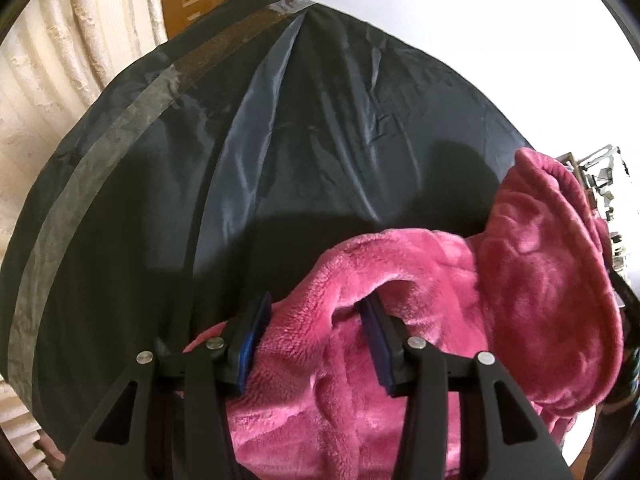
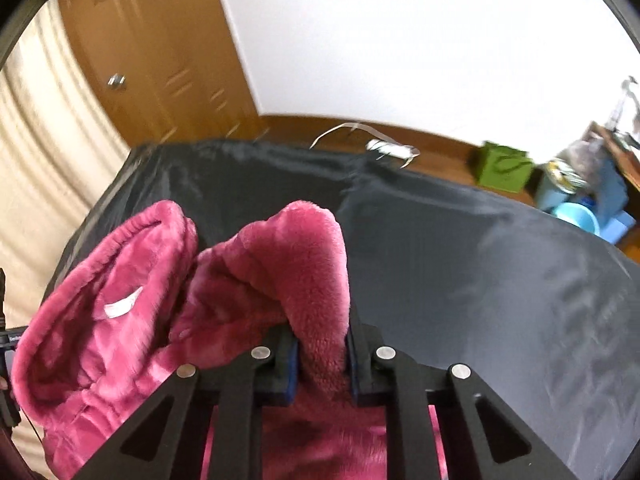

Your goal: Fold clothes

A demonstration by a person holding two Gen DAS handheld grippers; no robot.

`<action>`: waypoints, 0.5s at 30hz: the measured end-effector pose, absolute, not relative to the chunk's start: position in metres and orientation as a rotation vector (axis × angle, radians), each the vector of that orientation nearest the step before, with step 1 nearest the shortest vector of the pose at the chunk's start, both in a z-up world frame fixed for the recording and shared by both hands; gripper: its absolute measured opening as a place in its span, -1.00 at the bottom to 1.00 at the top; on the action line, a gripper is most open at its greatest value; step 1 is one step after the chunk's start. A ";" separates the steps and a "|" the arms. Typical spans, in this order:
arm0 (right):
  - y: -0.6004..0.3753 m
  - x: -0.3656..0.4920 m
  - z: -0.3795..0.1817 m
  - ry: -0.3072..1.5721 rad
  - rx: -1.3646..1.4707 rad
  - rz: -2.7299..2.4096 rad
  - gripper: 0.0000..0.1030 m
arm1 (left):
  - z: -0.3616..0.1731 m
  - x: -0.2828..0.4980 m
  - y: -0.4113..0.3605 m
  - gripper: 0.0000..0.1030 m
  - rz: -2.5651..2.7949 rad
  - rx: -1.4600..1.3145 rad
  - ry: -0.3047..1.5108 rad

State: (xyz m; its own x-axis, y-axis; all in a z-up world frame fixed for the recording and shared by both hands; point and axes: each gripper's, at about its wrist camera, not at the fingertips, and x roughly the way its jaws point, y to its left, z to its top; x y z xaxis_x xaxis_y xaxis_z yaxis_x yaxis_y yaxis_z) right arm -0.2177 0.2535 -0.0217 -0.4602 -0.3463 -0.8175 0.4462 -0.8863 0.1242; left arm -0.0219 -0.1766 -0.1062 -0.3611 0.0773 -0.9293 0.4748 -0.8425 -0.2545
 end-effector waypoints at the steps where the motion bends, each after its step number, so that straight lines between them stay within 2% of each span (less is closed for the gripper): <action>1: 0.257 -0.211 -0.017 0.139 1.271 -2.363 -0.63 | -0.104 -0.024 -0.175 -0.02 -2.298 1.606 0.728; 9: 0.288 -0.140 0.011 0.016 1.286 -2.491 -0.63 | -0.095 -0.036 -0.164 -0.02 -2.405 1.650 0.707; 15: 0.305 -0.064 -0.019 -0.058 1.484 -2.464 -0.63 | -0.094 -0.035 -0.163 -0.02 -2.453 1.685 0.704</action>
